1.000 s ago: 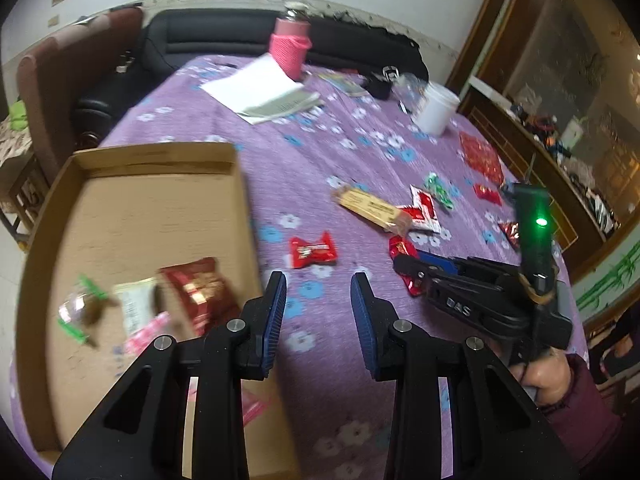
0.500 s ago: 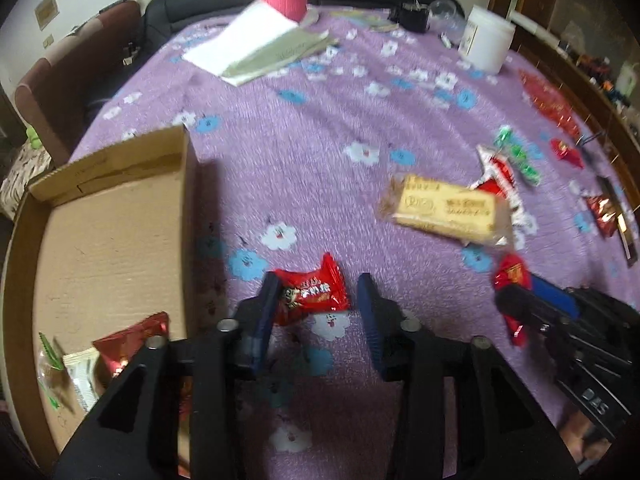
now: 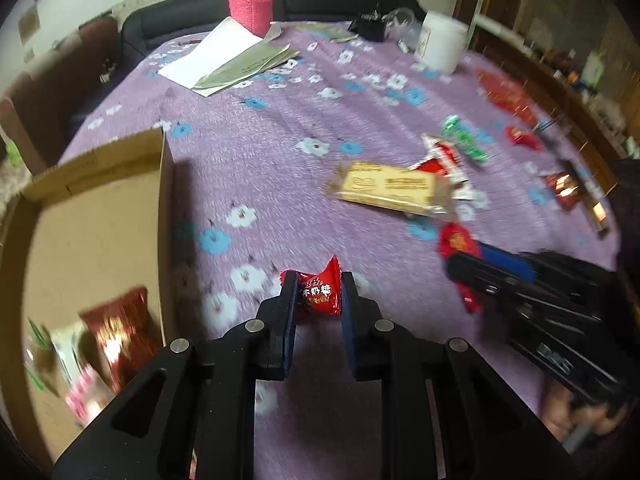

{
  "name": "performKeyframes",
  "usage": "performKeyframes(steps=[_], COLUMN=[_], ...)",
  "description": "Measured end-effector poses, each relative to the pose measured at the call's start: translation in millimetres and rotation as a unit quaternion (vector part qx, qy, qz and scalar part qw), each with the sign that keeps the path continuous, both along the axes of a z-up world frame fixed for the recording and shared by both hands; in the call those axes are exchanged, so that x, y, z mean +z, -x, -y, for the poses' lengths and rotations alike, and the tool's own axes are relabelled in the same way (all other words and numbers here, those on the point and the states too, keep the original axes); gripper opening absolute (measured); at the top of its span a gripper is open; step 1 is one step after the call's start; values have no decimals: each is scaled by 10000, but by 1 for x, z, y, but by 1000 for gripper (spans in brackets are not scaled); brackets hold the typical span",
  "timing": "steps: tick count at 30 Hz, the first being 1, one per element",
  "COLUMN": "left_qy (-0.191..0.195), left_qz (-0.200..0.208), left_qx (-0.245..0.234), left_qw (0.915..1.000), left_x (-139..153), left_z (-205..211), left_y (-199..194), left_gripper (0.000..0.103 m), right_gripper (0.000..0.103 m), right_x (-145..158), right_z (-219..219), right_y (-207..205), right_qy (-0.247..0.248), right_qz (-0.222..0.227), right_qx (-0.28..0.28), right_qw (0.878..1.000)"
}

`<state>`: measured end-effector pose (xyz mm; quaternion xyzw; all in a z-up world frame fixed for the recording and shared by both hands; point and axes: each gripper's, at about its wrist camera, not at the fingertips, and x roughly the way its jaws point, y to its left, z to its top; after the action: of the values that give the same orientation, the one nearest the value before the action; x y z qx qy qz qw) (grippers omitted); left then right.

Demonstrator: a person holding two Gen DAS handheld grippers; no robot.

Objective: Organize snacks
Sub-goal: 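Grasp the red snack bar with the right tool while the left grasps a small red candy, then carry both snacks over the cardboard box and open both tools to drop them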

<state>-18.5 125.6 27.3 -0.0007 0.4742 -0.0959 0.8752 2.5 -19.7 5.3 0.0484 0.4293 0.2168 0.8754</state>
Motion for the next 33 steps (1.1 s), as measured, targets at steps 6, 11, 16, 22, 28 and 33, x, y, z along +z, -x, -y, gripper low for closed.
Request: performKeyframes(steps=[6,11,16,22,28,33], left_qy=[900,1543,1713,1663,1277,1211], left_qz=[152,357,639,932,870,695], left_qx=[-77,-136,70,886,1810,2293], left_qw=[9958,9873,9831,9777,9713,9633], left_x=[17,28,40,47,30,15], left_z=[-15,-33,-64,-128,-184,-206], left_y=[28,50,75,105,124,122], left_gripper=[19,19,19,19,19,19], right_gripper=[21,21,21,21,21,21], right_x=[0,13,31,56,60,47], right_z=[16,34,25,-26,-91,-141], right_y=[34,65,74,72,68,68], right_qy=[-262,-416,-692,-1014,-1207,-979], right_qz=[-414,-515,-499,-459,-605,-779], right_qx=[-4,-134,-42,620,1349,1743], right_qw=[9988,9977,9963,9919,9816,9767])
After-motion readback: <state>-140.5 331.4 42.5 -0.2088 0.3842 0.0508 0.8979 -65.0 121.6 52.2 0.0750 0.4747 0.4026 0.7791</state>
